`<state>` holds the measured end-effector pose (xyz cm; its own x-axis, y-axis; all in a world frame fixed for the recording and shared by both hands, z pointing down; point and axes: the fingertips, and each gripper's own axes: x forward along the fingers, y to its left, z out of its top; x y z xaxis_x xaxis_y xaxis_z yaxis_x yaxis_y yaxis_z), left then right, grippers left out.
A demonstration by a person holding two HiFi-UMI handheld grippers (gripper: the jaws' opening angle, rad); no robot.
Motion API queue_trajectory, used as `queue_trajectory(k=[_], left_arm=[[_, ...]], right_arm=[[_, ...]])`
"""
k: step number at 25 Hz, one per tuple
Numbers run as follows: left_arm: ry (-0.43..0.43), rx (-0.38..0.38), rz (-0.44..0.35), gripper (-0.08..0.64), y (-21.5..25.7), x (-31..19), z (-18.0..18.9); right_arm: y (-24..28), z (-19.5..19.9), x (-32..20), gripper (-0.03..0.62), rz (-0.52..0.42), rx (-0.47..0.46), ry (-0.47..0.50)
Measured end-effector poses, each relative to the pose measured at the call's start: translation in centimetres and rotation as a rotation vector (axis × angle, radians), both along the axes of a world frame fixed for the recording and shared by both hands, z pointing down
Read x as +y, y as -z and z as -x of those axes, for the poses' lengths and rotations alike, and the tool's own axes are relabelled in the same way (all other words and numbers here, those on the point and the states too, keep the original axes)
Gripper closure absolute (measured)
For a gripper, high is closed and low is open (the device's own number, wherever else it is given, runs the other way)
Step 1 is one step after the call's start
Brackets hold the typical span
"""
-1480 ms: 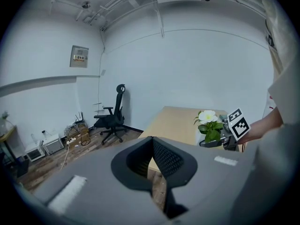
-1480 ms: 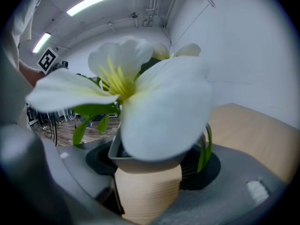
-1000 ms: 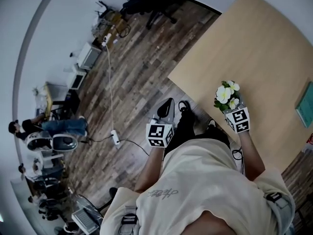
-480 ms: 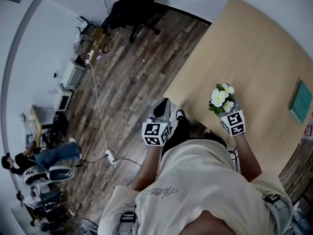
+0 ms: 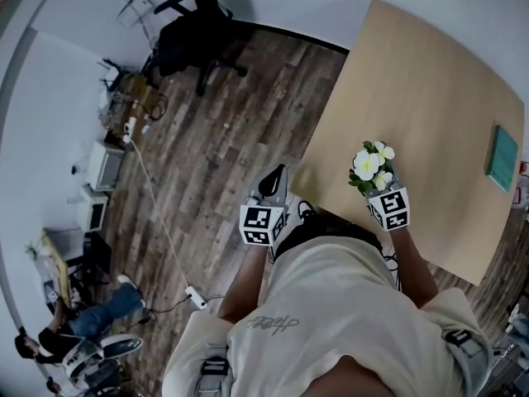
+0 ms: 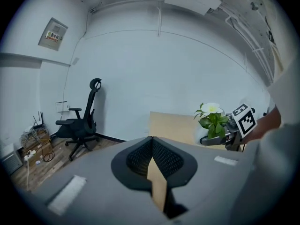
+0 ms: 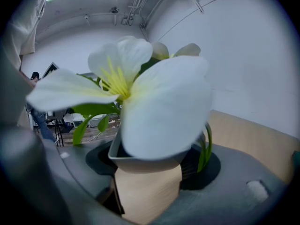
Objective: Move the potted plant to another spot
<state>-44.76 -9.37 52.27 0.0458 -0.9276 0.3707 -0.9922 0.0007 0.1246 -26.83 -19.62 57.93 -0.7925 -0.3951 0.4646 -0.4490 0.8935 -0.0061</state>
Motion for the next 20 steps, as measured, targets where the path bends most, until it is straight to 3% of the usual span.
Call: queue_trajectory(k=[6,12,20], left_arm=[[-0.093,0.007,-0.032,0.541,0.7,-1.4,3.2],[-0.127,-0.013,-0.028,0.541,0.3,-2.5,5.5],[-0.125,-0.011,0.009,0.541,-0.5,-3.4,4.3]], right_arm=[[0.7,2.3,-0.5,0.245,-0.003,0.014,-0.111],[1.2,4.1,-0.9,0.245,0.003,0.012,-0.165],[-1.1,5.0,-3.7,0.245,0.034,-0.001,-0.187]])
